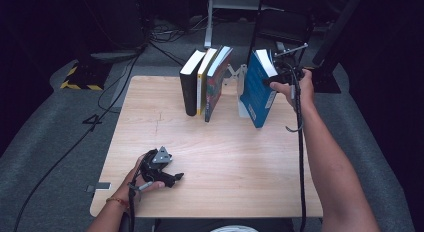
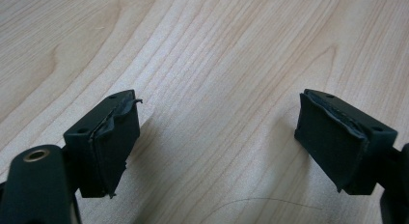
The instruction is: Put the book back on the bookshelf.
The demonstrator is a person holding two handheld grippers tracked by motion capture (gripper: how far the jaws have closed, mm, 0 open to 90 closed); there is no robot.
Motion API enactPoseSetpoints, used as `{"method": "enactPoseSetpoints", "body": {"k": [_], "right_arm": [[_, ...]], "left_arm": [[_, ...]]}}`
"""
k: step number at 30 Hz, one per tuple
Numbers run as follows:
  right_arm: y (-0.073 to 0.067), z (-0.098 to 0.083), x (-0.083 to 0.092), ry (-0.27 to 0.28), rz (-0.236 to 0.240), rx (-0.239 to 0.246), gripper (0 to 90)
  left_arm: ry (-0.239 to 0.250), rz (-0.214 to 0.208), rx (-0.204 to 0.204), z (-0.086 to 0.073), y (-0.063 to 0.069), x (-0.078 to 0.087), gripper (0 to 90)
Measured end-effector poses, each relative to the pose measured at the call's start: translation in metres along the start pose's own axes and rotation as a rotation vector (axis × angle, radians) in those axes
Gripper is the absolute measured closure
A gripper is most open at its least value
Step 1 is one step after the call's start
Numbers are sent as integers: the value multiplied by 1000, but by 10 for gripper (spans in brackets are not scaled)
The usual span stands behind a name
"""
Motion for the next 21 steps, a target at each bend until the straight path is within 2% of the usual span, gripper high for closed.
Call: {"method": "enactPoseSetpoints", "body": {"k": [21], "right_arm": [[0, -26, 18, 22, 47, 33, 297]], "left_arm": [[0, 0, 0, 0, 0, 0, 156]]}}
Point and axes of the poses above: each handheld gripper's, and its own axes: x roughly backward along the jaws, z roughly out of its top, y roughly to its right, the point moved 10 cm from there along -x, roughly forward along the jaws, and after that the axes turned 2 degrees about y, right-handed, at the moved point
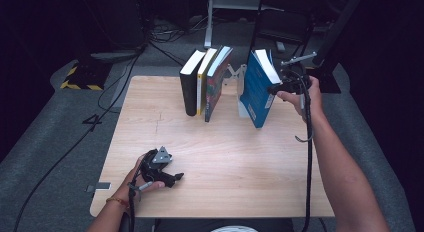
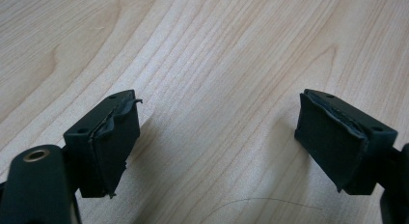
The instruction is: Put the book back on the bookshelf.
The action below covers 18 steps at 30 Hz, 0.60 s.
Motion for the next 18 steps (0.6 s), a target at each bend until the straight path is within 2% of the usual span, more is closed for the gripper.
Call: {"method": "enactPoseSetpoints", "body": {"k": [9, 18], "right_arm": [[1, -14, 7, 9, 22, 13, 301], [-1, -28, 14, 25, 48, 54, 287]], "left_arm": [[0, 0, 0, 0, 0, 0, 156], [0, 1, 1, 0, 0, 0, 156]]}}
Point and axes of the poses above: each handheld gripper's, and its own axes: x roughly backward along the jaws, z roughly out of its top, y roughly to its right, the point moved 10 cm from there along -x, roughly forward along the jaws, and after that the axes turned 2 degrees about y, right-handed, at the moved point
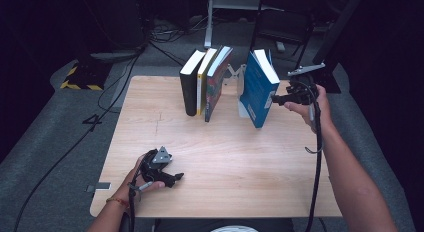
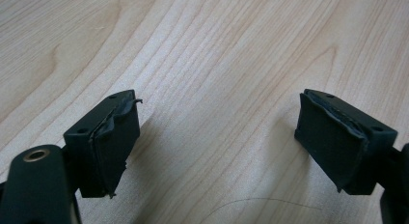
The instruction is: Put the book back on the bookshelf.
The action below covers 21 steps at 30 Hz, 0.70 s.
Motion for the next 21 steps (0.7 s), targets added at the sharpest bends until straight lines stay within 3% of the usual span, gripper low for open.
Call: {"method": "enactPoseSetpoints", "body": {"k": [12, 21], "right_arm": [[-3, -28, 6, -7, 2, 58, 279], [-3, -51, 8, -12, 3, 75, 279]], "left_arm": [[0, 0, 0, 0, 0, 0, 156], [-1, 1, 0, 0, 0, 0, 156]]}}
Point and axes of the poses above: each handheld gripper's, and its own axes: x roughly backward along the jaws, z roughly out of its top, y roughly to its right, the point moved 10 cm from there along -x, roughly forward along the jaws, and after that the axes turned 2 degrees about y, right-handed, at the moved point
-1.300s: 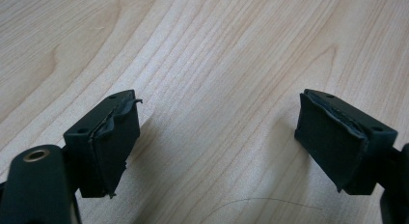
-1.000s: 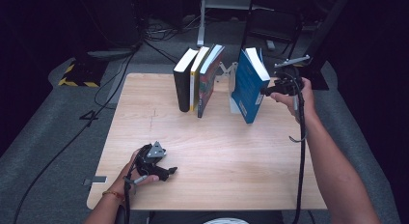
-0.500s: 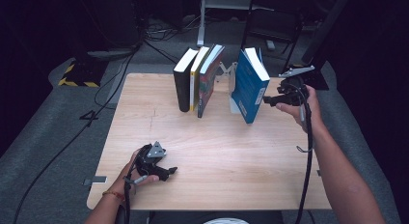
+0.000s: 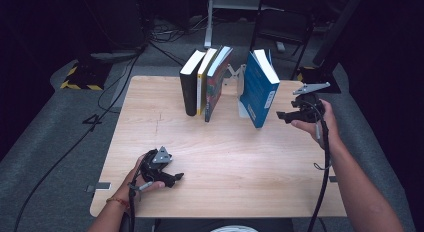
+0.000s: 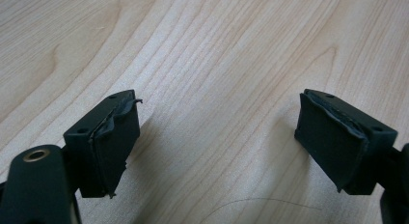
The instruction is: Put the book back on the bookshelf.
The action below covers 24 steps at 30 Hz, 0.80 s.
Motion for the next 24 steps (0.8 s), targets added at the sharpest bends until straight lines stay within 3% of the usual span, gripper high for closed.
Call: {"method": "enactPoseSetpoints", "body": {"k": [5, 8, 24], "right_arm": [[-2, -15, 0, -3, 19, -5, 278], [0, -27, 1, 3, -1, 12, 279], [-2, -80, -5, -5, 12, 42, 267]], "left_arm": [[0, 0, 0, 0, 0, 0, 156], [0, 0, 0, 0, 0, 0, 156], [0, 0, 0, 0, 0, 0, 156]]}}
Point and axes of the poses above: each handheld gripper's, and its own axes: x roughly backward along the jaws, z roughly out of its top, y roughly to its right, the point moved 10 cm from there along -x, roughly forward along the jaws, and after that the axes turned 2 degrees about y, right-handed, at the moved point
